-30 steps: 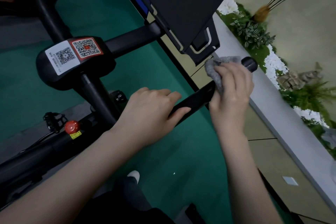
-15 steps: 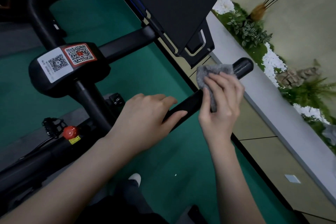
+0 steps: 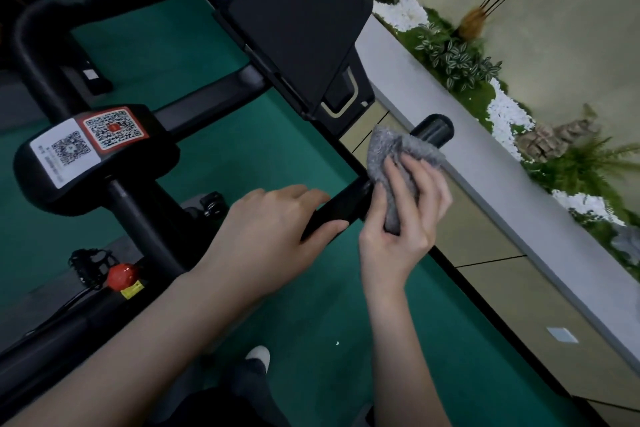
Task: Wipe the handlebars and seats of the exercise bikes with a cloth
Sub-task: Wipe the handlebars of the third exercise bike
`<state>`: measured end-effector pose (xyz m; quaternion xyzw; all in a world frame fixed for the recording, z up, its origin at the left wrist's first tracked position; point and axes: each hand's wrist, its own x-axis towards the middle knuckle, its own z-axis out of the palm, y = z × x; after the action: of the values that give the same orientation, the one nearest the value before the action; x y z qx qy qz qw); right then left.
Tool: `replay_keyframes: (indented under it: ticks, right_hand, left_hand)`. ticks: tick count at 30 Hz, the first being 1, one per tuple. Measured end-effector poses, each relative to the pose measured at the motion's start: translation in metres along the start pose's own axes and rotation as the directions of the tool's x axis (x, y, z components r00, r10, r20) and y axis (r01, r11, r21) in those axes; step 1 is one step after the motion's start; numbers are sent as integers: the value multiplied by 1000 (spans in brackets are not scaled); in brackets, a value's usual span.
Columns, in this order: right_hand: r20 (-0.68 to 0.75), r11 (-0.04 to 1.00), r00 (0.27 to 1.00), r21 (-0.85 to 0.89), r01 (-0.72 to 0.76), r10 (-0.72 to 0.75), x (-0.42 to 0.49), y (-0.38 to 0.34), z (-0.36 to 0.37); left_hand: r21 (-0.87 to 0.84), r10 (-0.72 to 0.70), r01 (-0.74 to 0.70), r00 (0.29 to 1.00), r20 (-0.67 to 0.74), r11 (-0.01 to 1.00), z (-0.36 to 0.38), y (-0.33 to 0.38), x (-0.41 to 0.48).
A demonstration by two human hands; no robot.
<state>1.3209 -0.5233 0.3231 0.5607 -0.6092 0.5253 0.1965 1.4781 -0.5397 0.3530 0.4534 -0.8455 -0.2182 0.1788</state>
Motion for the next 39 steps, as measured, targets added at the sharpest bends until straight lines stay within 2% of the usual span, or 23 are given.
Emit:
replay_keyframes:
  ticks: [4, 7, 9, 11, 13, 17, 21, 24, 26, 29, 32, 36, 39]
  right_hand:
    - [-88, 992, 989, 64, -112, 118, 7, 2, 9]
    - [-90, 961, 964, 148, -234, 249, -7, -9, 17]
    - [-76, 885, 907, 264, -383, 415, -25, -20, 19]
    - [-46, 760, 815, 393, -518, 578, -33, -27, 17]
    - [-35, 685, 756, 452, -571, 654, -28, -29, 17]
    - [-20, 655, 738, 477, -585, 674, -17, -27, 19]
    - [80, 488, 616, 535, -690, 783, -35, -36, 16]
    - [147, 384, 560, 587, -713, 816, -36, -37, 15]
    - [211, 267, 504, 647, -715, 838, -28, -30, 17]
    - [345, 19, 416, 751, -661, 842, -16, -21, 16]
    - [452, -144, 391, 781, -608, 802, -16, -26, 15]
    - [493, -211, 375, 782, -587, 785, -15, -27, 17]
    - [465, -165, 415, 797, -582, 782, 4, -10, 18]
  left_hand:
    - [7, -2, 2, 1000, 11, 1000, 1, 0, 3]
    - [-8, -5, 5, 1000, 2, 1000, 0, -1, 2]
    - [-16, -14, 14, 1000, 8, 1000, 0, 0, 1]
    - [-28, -20, 20, 1000, 10, 999, 1, 1, 0]
    - [-36, -26, 27, 1000, 7, 999, 1, 2, 0]
    - [-38, -41, 41, 999, 6, 998, 0, 3, -1]
    - [-45, -49, 50, 999, 23, 998, 0, 6, -2]
    - [-57, -57, 58, 998, 32, 997, 0, 5, -1]
    - [-70, -61, 63, 998, 32, 996, 0, 5, -1]
    - [-77, -69, 72, 997, 40, 994, -1, 6, -1]
    - [-103, -77, 82, 996, 50, 991, -2, 6, 1]
    - [-141, -98, 105, 994, 58, 984, -1, 9, 5]
    - [-143, -105, 113, 992, 64, 983, 3, 12, 8]
